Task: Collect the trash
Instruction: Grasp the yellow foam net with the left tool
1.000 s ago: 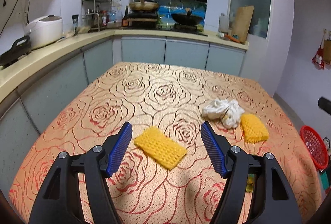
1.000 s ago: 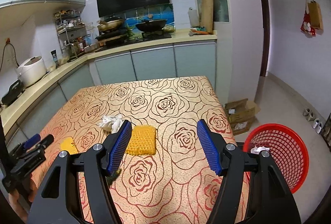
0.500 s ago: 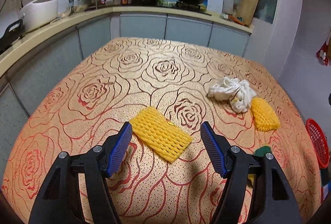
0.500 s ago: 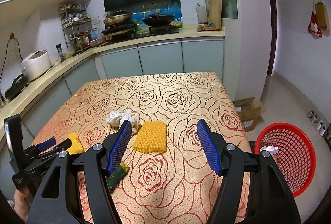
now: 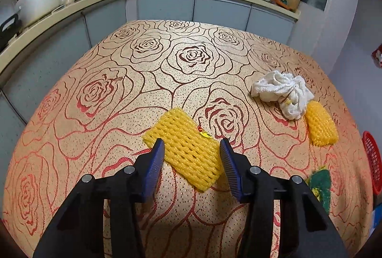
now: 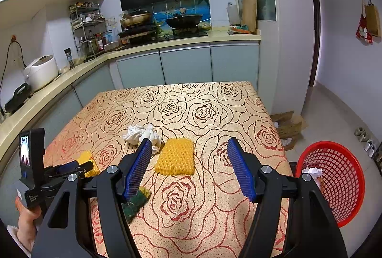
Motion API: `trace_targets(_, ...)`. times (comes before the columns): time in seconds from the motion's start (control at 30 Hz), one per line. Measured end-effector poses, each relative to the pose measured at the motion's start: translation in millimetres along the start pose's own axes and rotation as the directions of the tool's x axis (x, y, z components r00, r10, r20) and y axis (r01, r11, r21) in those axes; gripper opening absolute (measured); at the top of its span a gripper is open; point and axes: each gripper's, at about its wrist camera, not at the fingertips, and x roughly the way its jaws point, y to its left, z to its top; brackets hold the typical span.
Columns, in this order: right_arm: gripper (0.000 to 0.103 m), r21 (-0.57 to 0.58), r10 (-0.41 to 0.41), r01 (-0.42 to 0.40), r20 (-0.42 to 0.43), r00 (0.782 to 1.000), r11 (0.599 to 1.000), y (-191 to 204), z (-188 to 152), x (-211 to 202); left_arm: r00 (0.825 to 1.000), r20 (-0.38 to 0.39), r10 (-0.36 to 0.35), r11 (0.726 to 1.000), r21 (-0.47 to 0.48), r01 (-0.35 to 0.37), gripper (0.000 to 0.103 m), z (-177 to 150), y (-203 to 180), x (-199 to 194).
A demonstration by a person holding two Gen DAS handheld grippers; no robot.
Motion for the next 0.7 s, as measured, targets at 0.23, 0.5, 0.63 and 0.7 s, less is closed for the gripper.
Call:
trace_targets(0.23,0.064,-0.009,0.011,-0.012,-0.016,1.0,1.0,7,-4,4,1.0,0.001,0.023,1.0,0.012,-0.023,0.031,2,0,1)
trace_targets(0.5,0.064,-0.026,0.044,-0.046,-0.06,0.997,0.999,22,-17,12,1.0,0.007,0.015,1.0,0.002,-0.015,0.014,5,8,1)
trace_targets(0.63,0.064,-0.044,0.064,-0.068,-0.083,0.995,0.997,33,-24,14,0.999,0.028,0.015,1.0,-0.002,-0.015,0.012,6,10,-2)
trace_targets(0.7,0.064,-0.052,0.079,-0.085,-0.1,0.992,0.995,40,-29,16,0.999,0.046,0.014,1.0,-0.007,-0.014,0.011,7,12,-7)
